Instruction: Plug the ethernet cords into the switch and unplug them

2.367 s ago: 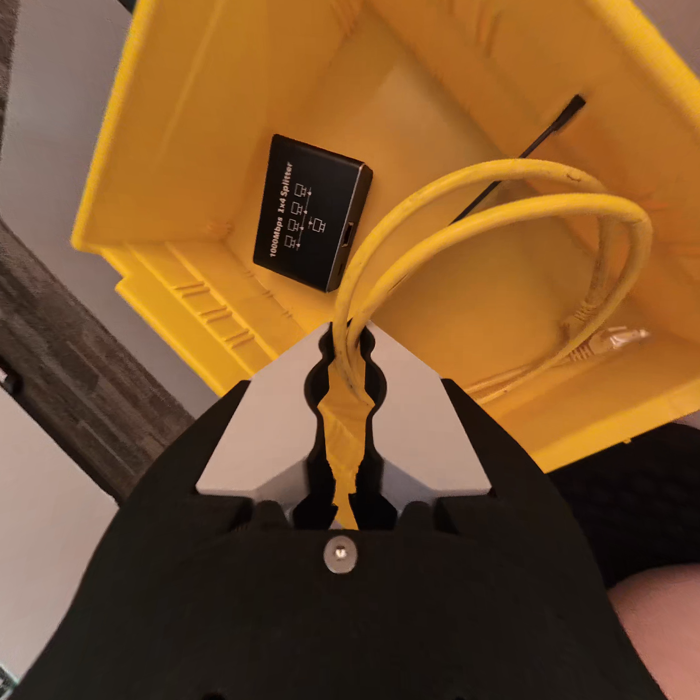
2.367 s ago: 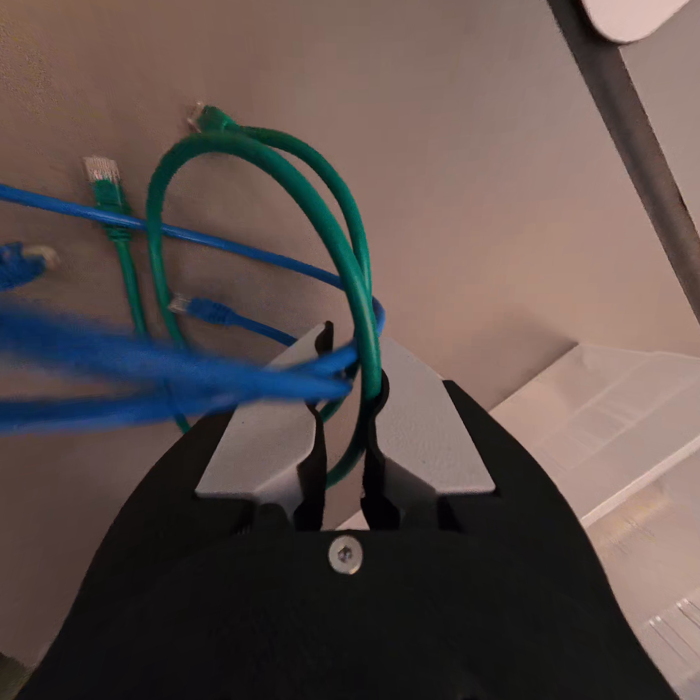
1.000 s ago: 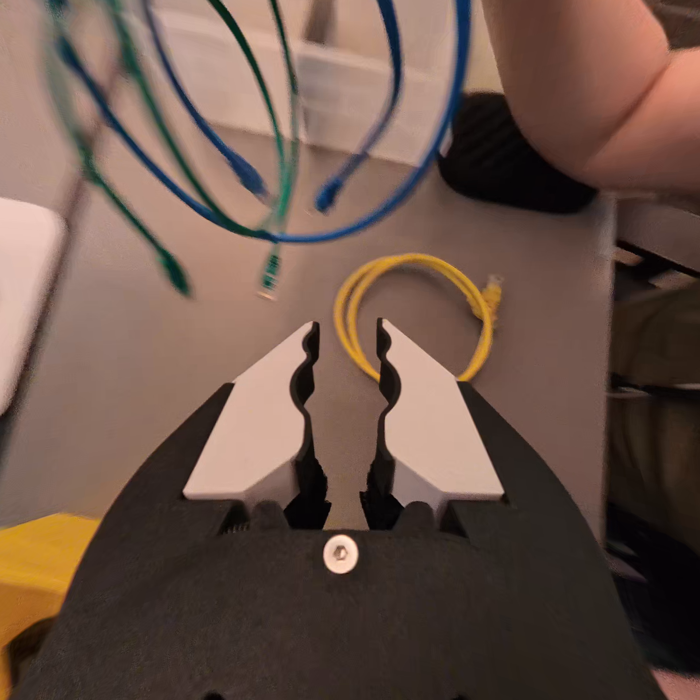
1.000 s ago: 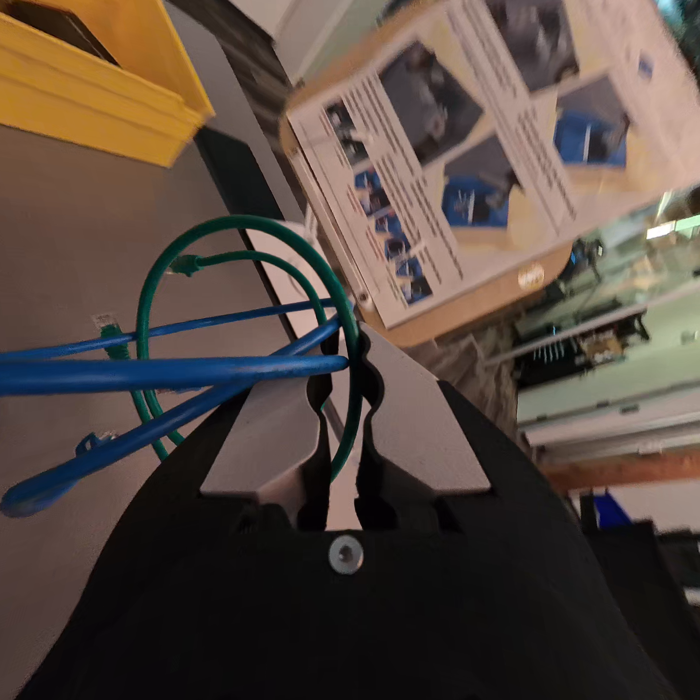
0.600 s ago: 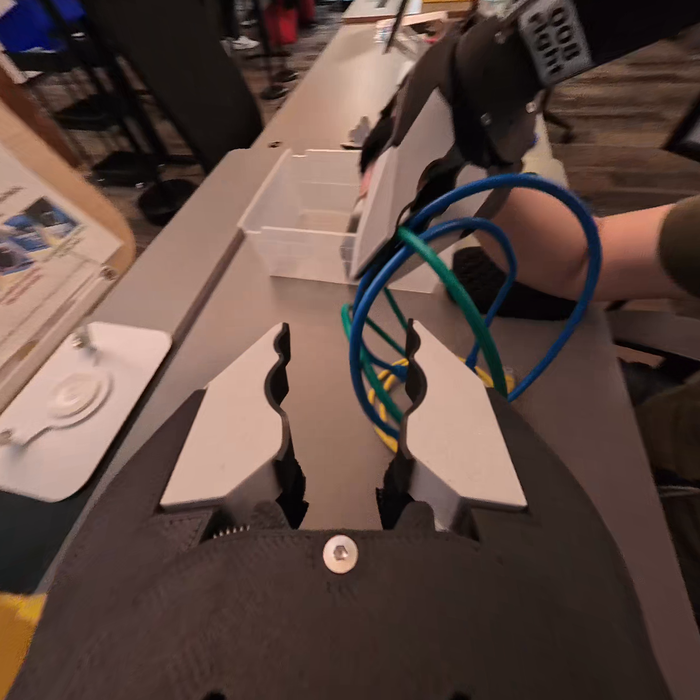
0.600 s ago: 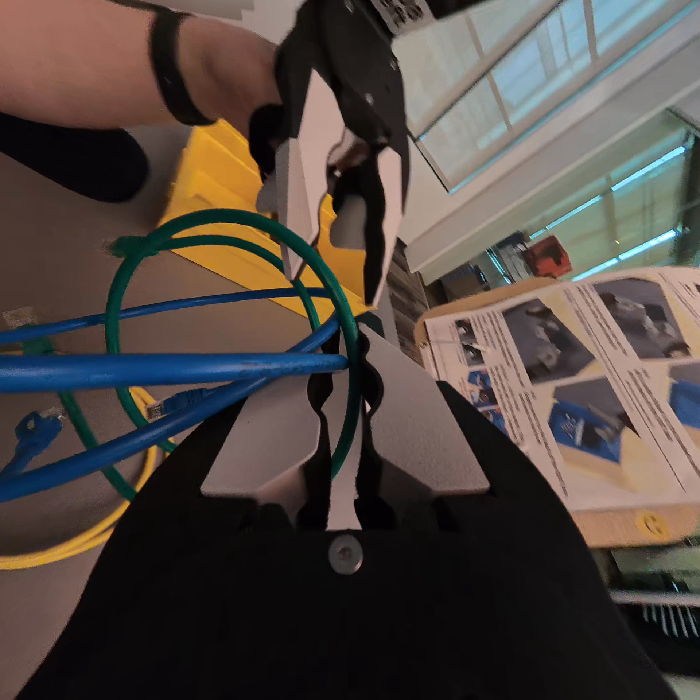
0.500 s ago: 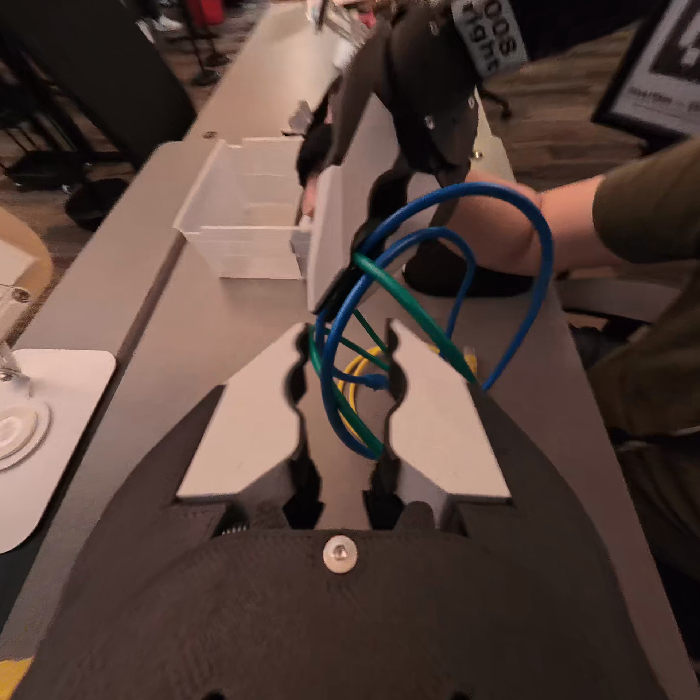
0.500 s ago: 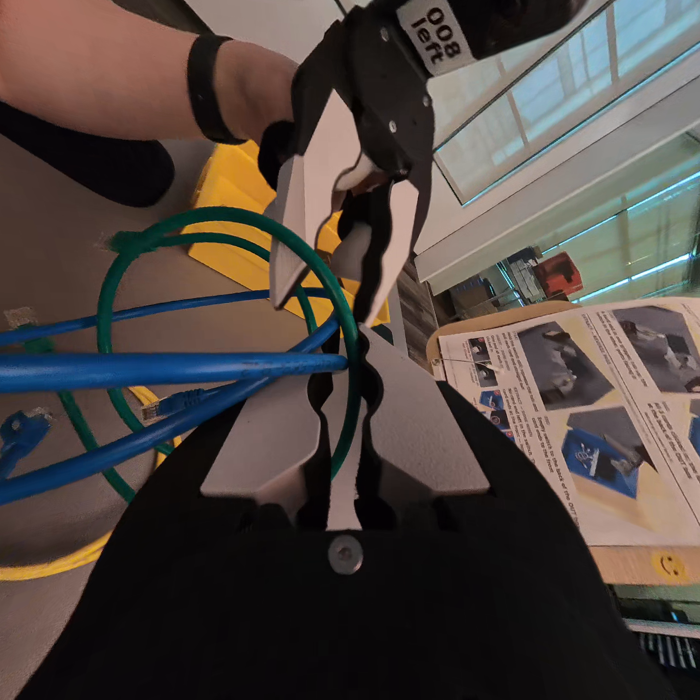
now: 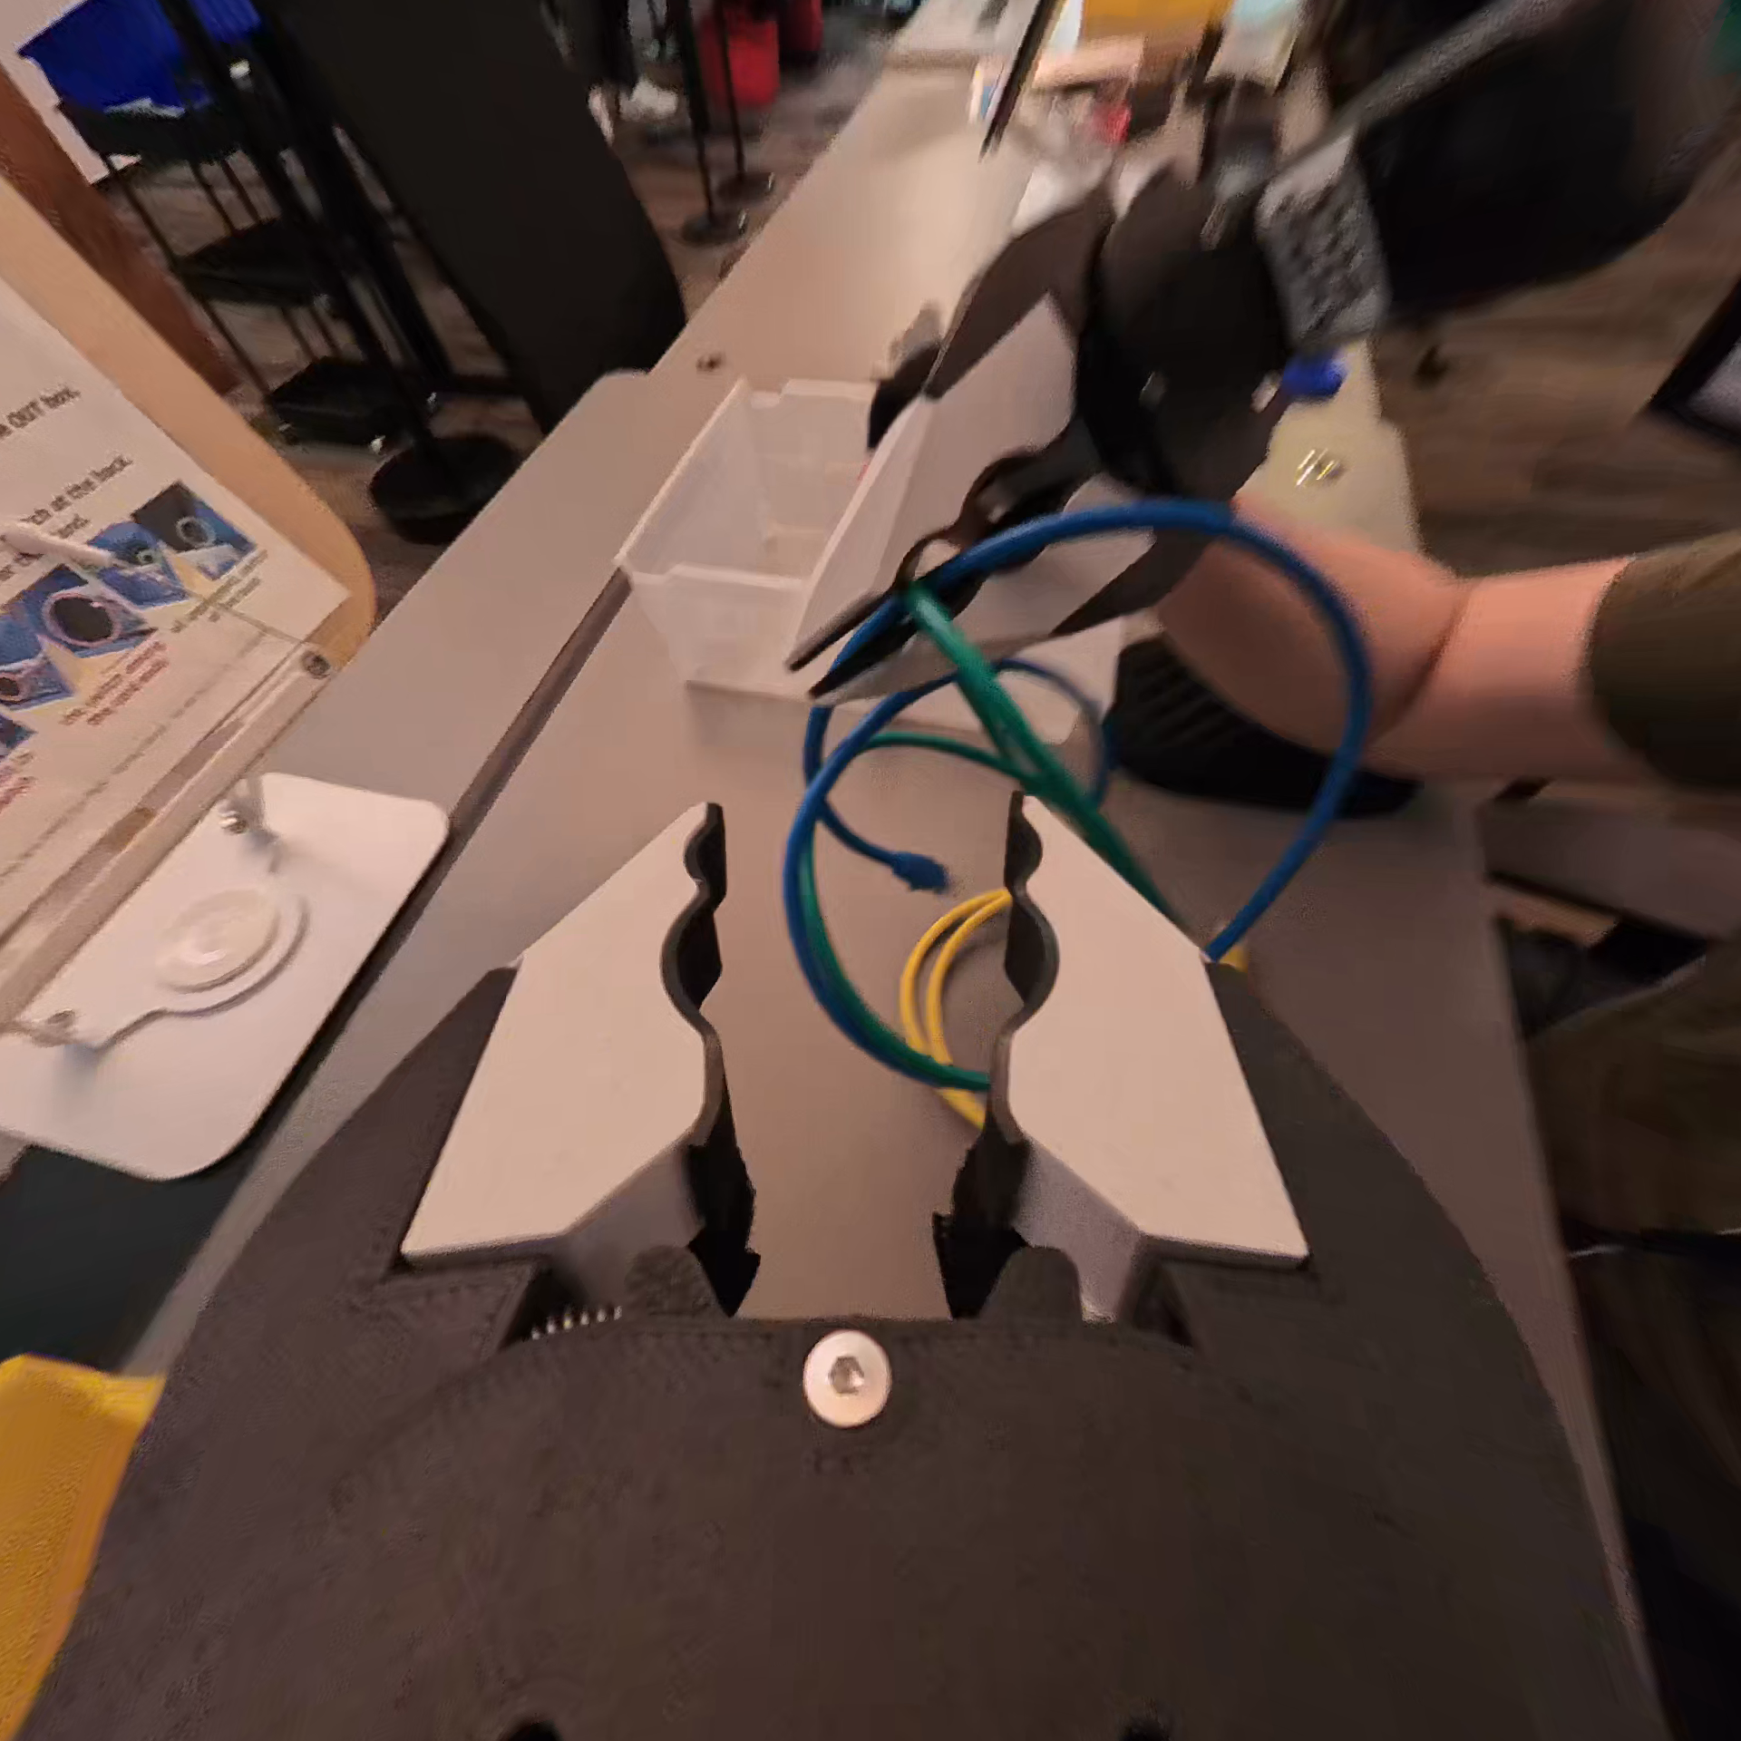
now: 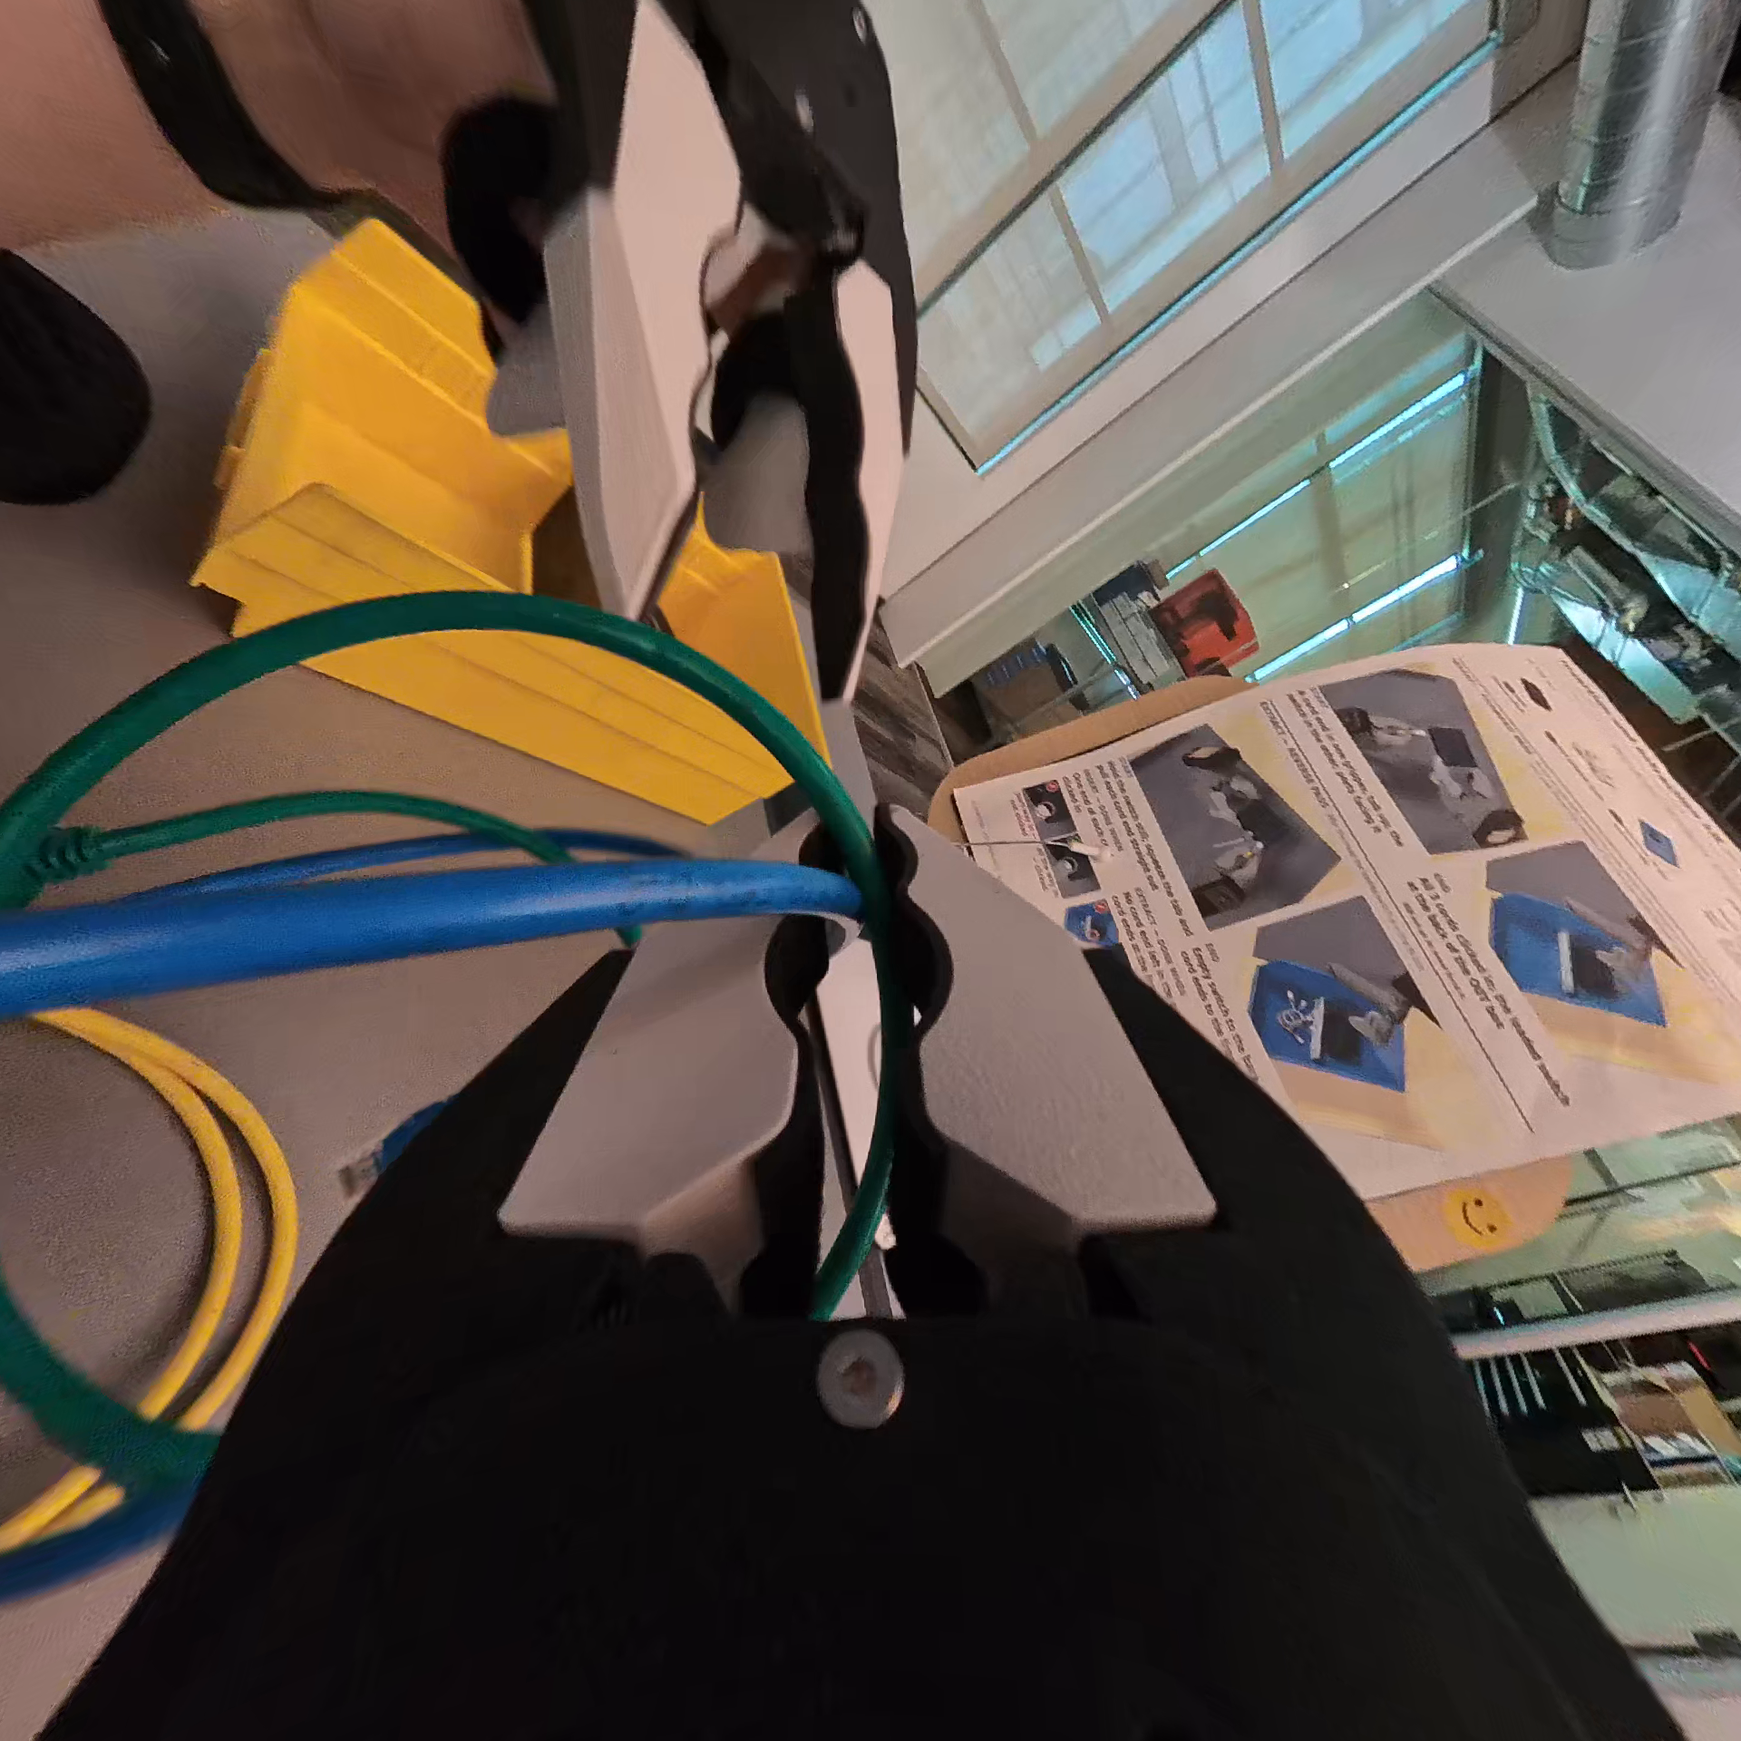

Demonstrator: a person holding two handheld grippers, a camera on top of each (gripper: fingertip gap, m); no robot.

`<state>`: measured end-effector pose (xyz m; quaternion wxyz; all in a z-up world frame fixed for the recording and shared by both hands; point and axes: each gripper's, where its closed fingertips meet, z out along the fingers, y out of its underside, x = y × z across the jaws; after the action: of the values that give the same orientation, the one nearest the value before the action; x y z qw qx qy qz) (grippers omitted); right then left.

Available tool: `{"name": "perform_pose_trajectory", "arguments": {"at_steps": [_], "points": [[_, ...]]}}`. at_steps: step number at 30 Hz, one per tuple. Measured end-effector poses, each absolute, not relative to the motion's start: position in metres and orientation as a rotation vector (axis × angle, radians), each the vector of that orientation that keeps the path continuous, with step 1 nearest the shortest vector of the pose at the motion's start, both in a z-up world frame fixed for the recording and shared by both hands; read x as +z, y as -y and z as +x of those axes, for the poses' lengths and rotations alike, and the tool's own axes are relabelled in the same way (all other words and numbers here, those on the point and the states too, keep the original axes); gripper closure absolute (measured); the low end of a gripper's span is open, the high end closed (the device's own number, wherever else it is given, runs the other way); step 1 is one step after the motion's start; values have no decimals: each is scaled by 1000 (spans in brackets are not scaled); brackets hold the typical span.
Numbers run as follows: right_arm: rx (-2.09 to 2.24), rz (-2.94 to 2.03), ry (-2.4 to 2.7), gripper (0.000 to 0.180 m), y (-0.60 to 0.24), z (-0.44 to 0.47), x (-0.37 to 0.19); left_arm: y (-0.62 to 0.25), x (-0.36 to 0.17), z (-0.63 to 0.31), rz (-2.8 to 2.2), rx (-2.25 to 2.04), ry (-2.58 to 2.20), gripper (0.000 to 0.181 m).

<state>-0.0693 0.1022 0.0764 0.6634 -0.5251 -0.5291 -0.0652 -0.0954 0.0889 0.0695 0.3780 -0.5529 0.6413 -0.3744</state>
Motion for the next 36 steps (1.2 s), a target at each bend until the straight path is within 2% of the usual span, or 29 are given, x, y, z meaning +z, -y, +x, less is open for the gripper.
{"name": "perform_pose_trajectory", "arguments": {"at_steps": [4, 8, 9, 10, 11, 12, 15, 19, 23, 28, 34, 36], "points": [[-223, -1221, 1145, 176, -112, -61, 79, -72, 82, -100, -1459, -1111, -1607, 120], [-281, -1207, 1106, 176, -118, -57, 82, -63, 69, -90, -1541, -1186, -1634, 113], [-294, -1203, 1113, 176, -118, -58, 81, -64, 63, -86, -1572, -1193, -1638, 116], [-302, -1199, 1118, 176, -118, -60, 80, -67, 57, -82, -1602, -1194, -1637, 127], [-301, -1196, 1129, 175, -118, -63, 78, -66, 52, -79, -1617, -1221, -1651, 158], [-301, -1203, 1138, 174, -119, -64, 76, -60, 49, -78, -1617, -1289, -1681, 173], [-274, -1230, 1151, 167, -123, -63, 68, -72, 49, -75, -1692, -1423, -1601, 177], [-176, -1228, 1154, 147, -121, -62, 67, -89, 66, -79, -1694, -1668, -1420, 178], [-103, -1212, 1188, 141, -112, -60, 70, -104, 72, -84, -1676, -1633, -1363, 178], [-104, -1310, 1275, 122, -107, -50, 57, -114, 74, -84, -1693, -1664, -1283, 178], [-336, -1562, 1251, 134, -110, 5, 50, -137, 89, -93, -1652, -1655, -1119, 178], [-185, -1729, 1065, 136, -112, 12, 55, -145, 93, -97, -1635, -1608, -1083, 178]]}}
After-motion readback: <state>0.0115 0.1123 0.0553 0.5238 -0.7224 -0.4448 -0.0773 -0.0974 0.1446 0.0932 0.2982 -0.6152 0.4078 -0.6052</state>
